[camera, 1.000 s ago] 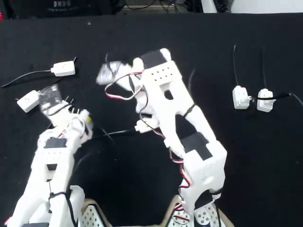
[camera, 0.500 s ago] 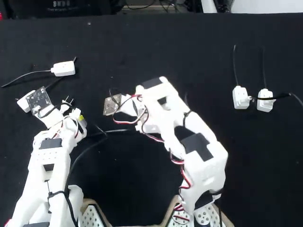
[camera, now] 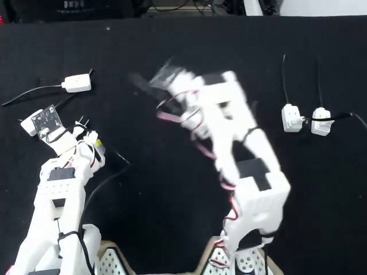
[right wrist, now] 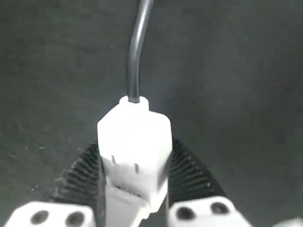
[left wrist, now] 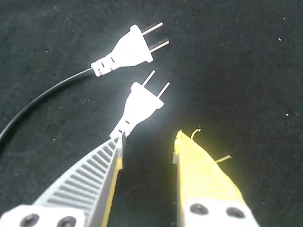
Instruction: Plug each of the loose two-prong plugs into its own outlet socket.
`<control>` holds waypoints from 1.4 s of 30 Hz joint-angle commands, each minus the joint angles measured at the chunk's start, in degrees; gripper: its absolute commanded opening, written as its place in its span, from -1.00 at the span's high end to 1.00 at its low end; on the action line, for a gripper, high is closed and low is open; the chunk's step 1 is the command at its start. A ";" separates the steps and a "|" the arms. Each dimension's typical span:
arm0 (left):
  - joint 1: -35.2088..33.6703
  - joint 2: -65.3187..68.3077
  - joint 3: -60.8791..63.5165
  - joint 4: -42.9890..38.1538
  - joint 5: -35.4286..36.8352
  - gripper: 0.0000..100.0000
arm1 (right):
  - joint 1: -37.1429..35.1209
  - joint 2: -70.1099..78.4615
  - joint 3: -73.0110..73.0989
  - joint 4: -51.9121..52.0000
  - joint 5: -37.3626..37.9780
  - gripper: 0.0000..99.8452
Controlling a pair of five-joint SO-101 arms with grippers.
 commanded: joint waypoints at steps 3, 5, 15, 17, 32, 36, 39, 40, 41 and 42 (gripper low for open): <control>-0.48 -1.41 -1.98 -1.14 0.53 0.65 | 18.46 -0.66 -18.15 10.90 -26.81 0.98; -0.48 -1.41 -1.89 -1.14 0.53 0.65 | 21.98 1.89 -21.58 11.69 -31.30 0.98; -0.48 -1.41 -1.45 -1.14 0.35 0.65 | 27.08 20.53 -37.58 15.03 -31.38 0.98; -0.48 -1.41 -1.45 -1.14 0.26 0.65 | 27.25 24.75 -41.27 17.85 -31.12 0.98; -0.48 -1.41 -1.36 -1.05 0.26 0.65 | 29.45 46.37 -70.37 24.97 -22.07 0.95; -0.48 -1.41 -1.36 -1.05 0.26 0.65 | 28.31 46.90 -70.29 25.05 -22.07 0.64; -0.48 -1.41 -1.36 -1.05 0.26 0.65 | 27.69 45.58 -70.64 25.05 -22.15 0.50; -0.48 -1.41 -1.36 -1.14 0.26 0.65 | 27.25 44.62 -70.37 25.05 -22.15 0.51; -0.48 -1.41 -1.36 -1.14 0.26 0.65 | 26.81 43.38 -70.29 25.14 -22.24 0.53; -0.48 -1.41 -1.45 -1.14 0.26 0.65 | 26.37 42.07 -70.29 25.14 -22.77 0.56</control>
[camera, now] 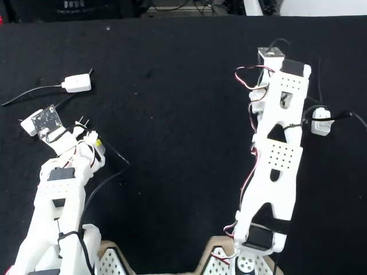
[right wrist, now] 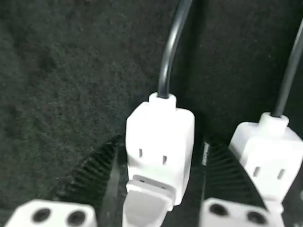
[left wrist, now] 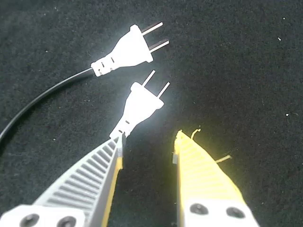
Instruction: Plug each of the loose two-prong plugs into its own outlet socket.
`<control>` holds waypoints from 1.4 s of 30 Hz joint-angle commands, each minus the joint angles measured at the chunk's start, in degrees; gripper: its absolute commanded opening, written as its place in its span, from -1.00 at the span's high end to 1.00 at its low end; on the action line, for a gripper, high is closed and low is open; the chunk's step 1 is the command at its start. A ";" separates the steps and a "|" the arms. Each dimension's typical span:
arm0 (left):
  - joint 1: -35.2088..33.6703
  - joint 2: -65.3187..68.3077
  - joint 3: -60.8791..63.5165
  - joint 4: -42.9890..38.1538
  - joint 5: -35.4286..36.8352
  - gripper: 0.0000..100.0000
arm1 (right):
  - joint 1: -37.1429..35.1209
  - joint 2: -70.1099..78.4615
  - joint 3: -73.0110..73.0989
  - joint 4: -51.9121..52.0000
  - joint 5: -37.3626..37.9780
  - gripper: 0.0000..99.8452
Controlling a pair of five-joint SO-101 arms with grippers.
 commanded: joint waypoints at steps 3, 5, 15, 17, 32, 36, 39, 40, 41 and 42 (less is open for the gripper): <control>-0.48 -1.41 -1.45 -1.14 0.26 0.65 | -1.67 -10.86 -2.68 1.76 -3.43 0.62; -0.48 -1.41 -1.45 -1.14 0.26 0.65 | -2.11 -14.55 -2.68 1.76 -3.96 0.62; -0.48 -1.41 -1.45 -1.14 0.26 0.65 | -7.12 -40.31 5.93 1.76 -6.42 0.62; -0.48 -1.41 -1.45 -1.14 0.26 0.65 | -7.82 -44.53 9.01 1.67 -6.42 0.62; -0.48 -1.41 -1.45 -1.14 0.26 0.65 | -10.46 -71.16 40.66 1.41 -5.89 0.62; -0.48 -1.41 -1.45 -1.14 0.26 0.65 | -13.10 -78.20 54.46 0.26 -5.98 0.62; -0.48 -1.41 -1.45 -1.14 0.26 0.65 | -20.66 -80.75 70.29 -6.77 -6.15 0.63; -0.48 -1.41 -1.45 -1.14 0.26 0.65 | -23.12 -81.63 75.82 -10.99 -6.33 0.63; -0.48 -1.41 -1.45 -1.14 0.26 0.65 | -25.41 -82.15 81.19 -16.09 -6.33 0.63; -0.48 -1.41 -1.45 -1.14 0.26 0.65 | -27.16 -82.77 86.11 -21.01 -6.42 0.63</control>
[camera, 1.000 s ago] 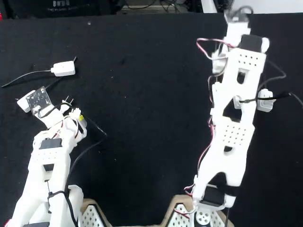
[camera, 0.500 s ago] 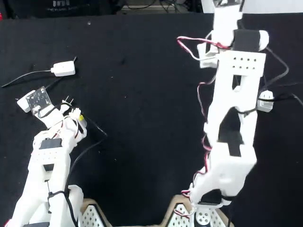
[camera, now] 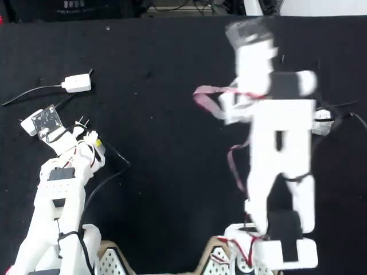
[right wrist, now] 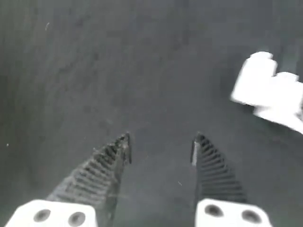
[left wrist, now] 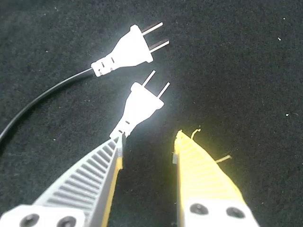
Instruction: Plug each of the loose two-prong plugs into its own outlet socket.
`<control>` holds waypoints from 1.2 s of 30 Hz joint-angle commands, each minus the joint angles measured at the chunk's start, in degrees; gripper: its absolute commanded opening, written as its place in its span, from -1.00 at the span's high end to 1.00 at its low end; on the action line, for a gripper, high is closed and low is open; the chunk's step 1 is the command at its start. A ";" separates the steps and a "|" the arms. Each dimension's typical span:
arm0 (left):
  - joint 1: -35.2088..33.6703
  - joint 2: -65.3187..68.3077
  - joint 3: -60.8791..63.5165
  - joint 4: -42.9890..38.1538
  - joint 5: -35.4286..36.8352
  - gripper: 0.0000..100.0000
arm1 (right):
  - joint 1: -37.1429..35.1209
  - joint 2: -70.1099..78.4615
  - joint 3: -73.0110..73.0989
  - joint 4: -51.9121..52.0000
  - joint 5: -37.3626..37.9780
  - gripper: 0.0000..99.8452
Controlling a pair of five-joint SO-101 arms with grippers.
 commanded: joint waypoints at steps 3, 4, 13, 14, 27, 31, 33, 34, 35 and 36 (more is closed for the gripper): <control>-0.57 -1.41 -1.36 -1.05 0.26 0.65 | -10.46 -5.93 30.46 -27.60 -0.44 0.63; -0.57 -1.41 -1.36 -1.05 0.26 0.65 | -10.73 -6.29 33.36 -30.68 -0.53 0.63; -0.57 -1.32 -1.36 -0.97 0.26 0.65 | -10.90 -6.81 49.89 -51.78 -0.53 0.63; -0.57 -1.41 -1.36 -0.88 0.26 0.65 | -10.90 -6.81 51.56 -53.98 -0.53 0.63; -4.35 0.00 -22.73 15.91 -19.34 0.64 | -10.55 -7.08 59.12 -64.09 -4.04 0.84; -10.24 5.54 -36.97 25.05 -24.62 0.64 | -10.90 -7.08 59.12 -64.18 -4.04 0.95; -11.74 10.11 -43.30 29.36 -27.96 0.64 | -10.90 -7.08 59.03 -64.18 -4.04 0.91; -12.18 12.66 -46.02 31.30 -29.71 0.64 | -10.90 -7.08 59.03 -64.18 -4.04 0.90; -12.70 15.47 -48.75 33.14 -31.21 0.64 | -10.90 -7.08 59.03 -64.18 -4.04 0.89; -13.49 18.29 -51.21 34.46 -32.18 0.64 | -10.90 -7.08 59.03 -64.18 -4.04 0.88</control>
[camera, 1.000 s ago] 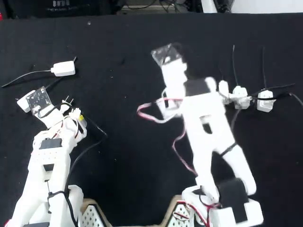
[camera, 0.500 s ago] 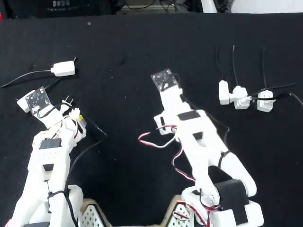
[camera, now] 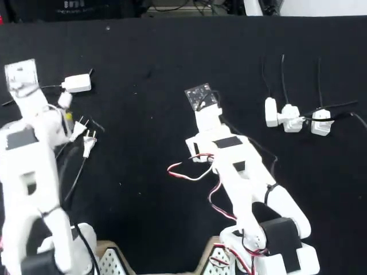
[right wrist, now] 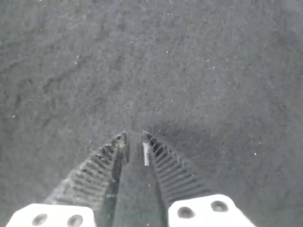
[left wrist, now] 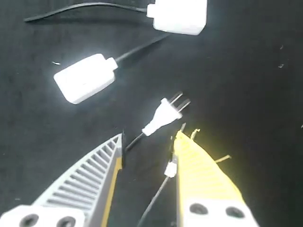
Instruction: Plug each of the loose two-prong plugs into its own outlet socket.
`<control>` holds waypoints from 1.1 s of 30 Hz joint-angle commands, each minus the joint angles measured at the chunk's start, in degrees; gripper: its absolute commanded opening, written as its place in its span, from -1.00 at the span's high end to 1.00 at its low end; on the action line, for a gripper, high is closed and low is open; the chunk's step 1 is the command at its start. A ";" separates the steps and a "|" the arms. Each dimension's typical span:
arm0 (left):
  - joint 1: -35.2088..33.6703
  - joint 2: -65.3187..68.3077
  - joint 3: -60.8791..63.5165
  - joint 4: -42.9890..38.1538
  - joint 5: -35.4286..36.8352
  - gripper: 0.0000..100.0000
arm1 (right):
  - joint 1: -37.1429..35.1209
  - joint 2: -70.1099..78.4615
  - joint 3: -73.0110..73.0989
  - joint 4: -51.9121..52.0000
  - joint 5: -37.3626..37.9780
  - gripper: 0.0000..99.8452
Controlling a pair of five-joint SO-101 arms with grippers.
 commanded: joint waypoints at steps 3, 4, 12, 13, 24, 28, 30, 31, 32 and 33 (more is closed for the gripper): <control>-5.32 16.26 -21.32 9.76 -6.42 0.64 | -0.70 -2.86 -0.13 -1.14 -0.35 0.83; -6.29 18.81 -23.96 10.81 -6.42 0.64 | -0.70 -2.86 -0.13 -1.14 -0.35 0.80; -11.74 35.43 -43.21 19.25 -6.33 0.64 | -0.70 -2.42 -0.04 -1.05 -0.44 0.73; -12.35 37.27 -45.23 19.43 -6.42 0.64 | -0.70 -2.42 -0.04 -1.05 -0.44 0.73; -13.49 56.26 -65.63 21.71 -28.48 0.39 | -0.70 -2.42 -0.04 -1.05 -0.44 0.74; -13.14 61.19 -70.99 22.24 -40.79 0.39 | -0.70 -2.42 -0.04 -1.14 -0.44 0.74; -13.41 63.30 -74.51 22.15 -43.52 0.39 | -0.70 -2.42 -0.04 -1.14 -0.44 0.74; -13.67 64.53 -76.62 22.24 -44.75 0.39 | -0.70 -2.42 -0.04 -1.14 -0.35 0.74; -13.85 65.41 -78.11 22.24 -45.89 0.39 | -0.62 -2.42 -0.04 -1.14 -0.26 0.74; -14.11 66.46 -79.25 22.33 -46.59 0.39 | -0.62 -2.42 -0.04 -1.14 -0.26 0.74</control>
